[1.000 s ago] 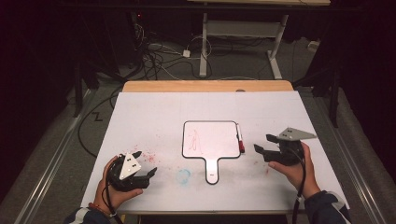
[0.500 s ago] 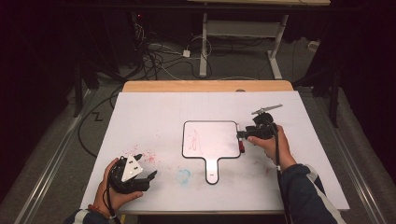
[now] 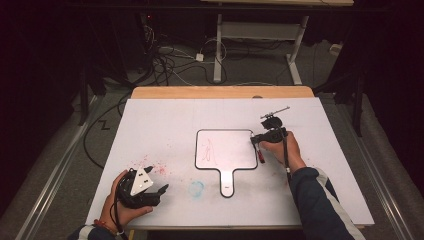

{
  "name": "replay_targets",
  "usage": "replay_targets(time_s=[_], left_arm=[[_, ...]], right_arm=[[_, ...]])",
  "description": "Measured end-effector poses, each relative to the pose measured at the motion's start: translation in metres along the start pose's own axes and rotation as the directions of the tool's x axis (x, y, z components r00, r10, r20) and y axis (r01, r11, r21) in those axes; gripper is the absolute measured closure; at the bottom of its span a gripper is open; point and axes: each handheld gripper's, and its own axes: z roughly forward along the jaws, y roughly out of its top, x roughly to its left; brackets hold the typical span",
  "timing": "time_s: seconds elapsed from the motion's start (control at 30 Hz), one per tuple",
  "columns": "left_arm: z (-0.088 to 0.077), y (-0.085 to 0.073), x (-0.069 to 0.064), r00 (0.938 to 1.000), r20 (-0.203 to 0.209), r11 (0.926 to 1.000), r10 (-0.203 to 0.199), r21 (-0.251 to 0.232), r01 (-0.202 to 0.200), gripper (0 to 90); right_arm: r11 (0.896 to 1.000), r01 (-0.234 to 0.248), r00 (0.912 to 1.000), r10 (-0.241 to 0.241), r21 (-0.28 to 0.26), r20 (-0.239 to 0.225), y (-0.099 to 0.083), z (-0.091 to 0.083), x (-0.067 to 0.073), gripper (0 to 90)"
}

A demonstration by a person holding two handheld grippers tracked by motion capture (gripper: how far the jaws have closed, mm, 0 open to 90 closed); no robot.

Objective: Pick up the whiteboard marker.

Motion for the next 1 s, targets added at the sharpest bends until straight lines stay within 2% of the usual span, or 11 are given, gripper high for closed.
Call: replay_targets(time_s=[0.07,0.27,0.33,0.5,0.63,0.67,0.7,0.73,0.9,0.93,1.0], left_arm=[[0.001,0.0,0.0,0.9999,-0.002,0.9999,0.014,0.0,-0.014,22.6],[0.001,0.0,0.0,0.9999,0.011,1.0,0.001,0.009,-0.001,22.6],[0.001,0.0,0.0,0.9999,0.01,1.0,-0.002,0.009,0.002,22.6],[0.0,0.005,0.004,0.9972,0.045,0.9976,-0.06,-0.032,0.061,23.1],[0.0,0.013,0.006,0.9919,0.07,0.9912,-0.106,-0.071,0.111,23.1],[0.0,0.013,0.006,0.9919,0.07,0.9912,-0.106,-0.071,0.111,23.4],[0.001,0.021,0.005,0.991,0.07,0.9884,-0.114,-0.093,0.12,24.3],[0.001,0.021,0.005,0.991,0.07,0.9884,-0.114,-0.093,0.12,24.9],[0.007,0.052,-0.003,0.988,0.114,0.9776,-0.104,-0.171,0.123,25.2],[0.007,0.052,-0.003,0.988,0.114,0.9776,-0.104,-0.171,0.123,25.2],[0.013,0.07,-0.01,0.9837,0.144,0.9676,-0.108,-0.212,0.137,25.2]], right_arm=[[1.0,0.0,0.9999,0.0,-0.003,0.015,0.0,0.0,0.003,80.7],[1.0,0.002,1.0,-0.002,-0.009,0.006,-0.001,-0.002,0.001,81.2],[1.0,0.007,1.0,-0.006,-0.027,0.006,-0.001,-0.004,0.003,81.3],[0.992,0.033,0.999,-0.036,-0.119,-0.027,-0.002,-0.021,0.013,81.2],[0.978,0.073,0.9958,-0.082,-0.198,-0.04,-0.005,-0.036,0.028,81.3],[0.972,0.081,0.9943,-0.094,-0.22,-0.049,-0.006,-0.04,0.031,81.3],[0.967,0.09,0.9927,-0.106,-0.239,-0.056,-0.007,-0.043,0.035,81.3],[0.963,0.097,0.9918,-0.115,-0.252,-0.056,-0.008,-0.045,0.039,81.3],[0.933,0.14,0.9828,-0.172,-0.331,-0.068,-0.013,-0.054,0.059,81.4],[0.933,0.14,0.9828,-0.172,-0.331,-0.068,-0.013,-0.054,0.059,81.4],[0.912,0.154,0.9764,-0.199,-0.379,-0.083,-0.018,-0.056,0.071,81.4]])
